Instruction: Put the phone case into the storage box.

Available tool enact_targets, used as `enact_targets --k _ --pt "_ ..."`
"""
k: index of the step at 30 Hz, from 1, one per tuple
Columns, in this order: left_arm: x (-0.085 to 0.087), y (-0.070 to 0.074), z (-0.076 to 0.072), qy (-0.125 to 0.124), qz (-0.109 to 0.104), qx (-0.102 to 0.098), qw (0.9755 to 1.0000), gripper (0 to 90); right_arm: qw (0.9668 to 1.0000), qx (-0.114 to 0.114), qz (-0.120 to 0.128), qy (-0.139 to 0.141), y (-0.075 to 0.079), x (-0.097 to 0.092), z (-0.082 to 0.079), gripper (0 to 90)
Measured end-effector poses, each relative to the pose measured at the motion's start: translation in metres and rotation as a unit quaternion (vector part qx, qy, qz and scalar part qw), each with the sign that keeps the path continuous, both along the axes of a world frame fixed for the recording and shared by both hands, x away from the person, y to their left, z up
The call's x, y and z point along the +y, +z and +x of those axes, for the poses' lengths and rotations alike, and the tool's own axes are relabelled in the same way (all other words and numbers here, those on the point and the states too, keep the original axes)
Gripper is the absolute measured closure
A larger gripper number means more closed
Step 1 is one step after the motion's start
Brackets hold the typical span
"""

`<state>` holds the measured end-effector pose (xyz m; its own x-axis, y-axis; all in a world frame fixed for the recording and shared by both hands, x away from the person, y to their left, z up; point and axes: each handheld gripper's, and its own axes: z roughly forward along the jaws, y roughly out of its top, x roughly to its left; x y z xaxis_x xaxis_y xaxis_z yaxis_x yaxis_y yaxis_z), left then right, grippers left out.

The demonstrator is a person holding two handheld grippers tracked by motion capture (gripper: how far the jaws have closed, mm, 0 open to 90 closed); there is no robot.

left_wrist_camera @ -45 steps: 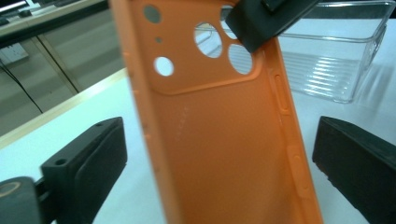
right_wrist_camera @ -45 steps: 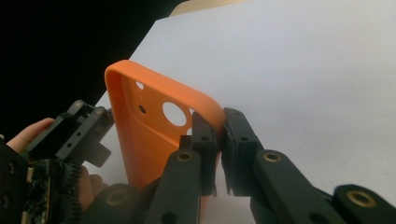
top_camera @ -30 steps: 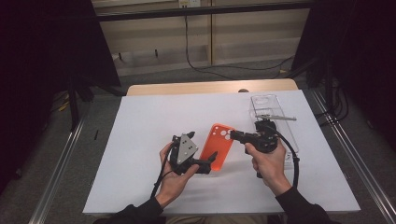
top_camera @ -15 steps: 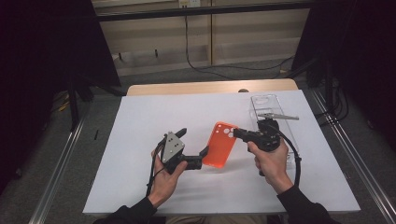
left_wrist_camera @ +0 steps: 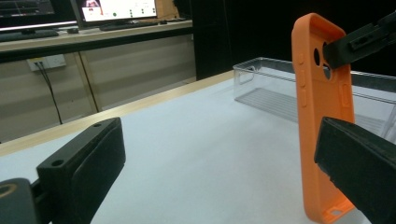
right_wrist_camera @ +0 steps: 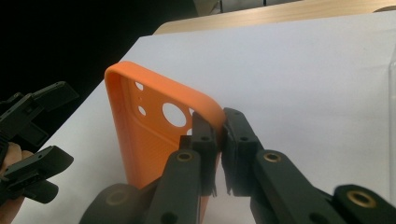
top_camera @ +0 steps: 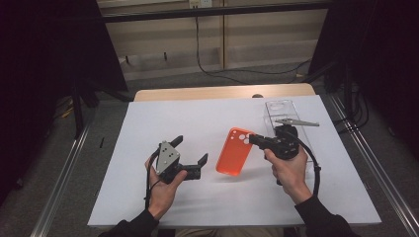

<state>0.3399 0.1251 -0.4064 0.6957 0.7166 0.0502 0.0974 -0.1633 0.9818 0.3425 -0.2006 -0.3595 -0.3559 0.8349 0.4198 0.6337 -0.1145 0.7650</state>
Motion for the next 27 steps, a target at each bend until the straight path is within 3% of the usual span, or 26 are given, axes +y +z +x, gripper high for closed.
enact_targets --k 14,27 --pt "0.025 -0.004 -0.006 0.015 -0.007 0.006 0.9998 1.7 1.0 -0.009 -0.001 -0.003 0.002 -0.006 0.0 84.0" --pt "0.054 -0.003 -0.013 0.046 -0.028 0.001 0.9985 1.9 0.9998 -0.018 -0.004 -0.011 0.005 -0.012 0.001 84.0"
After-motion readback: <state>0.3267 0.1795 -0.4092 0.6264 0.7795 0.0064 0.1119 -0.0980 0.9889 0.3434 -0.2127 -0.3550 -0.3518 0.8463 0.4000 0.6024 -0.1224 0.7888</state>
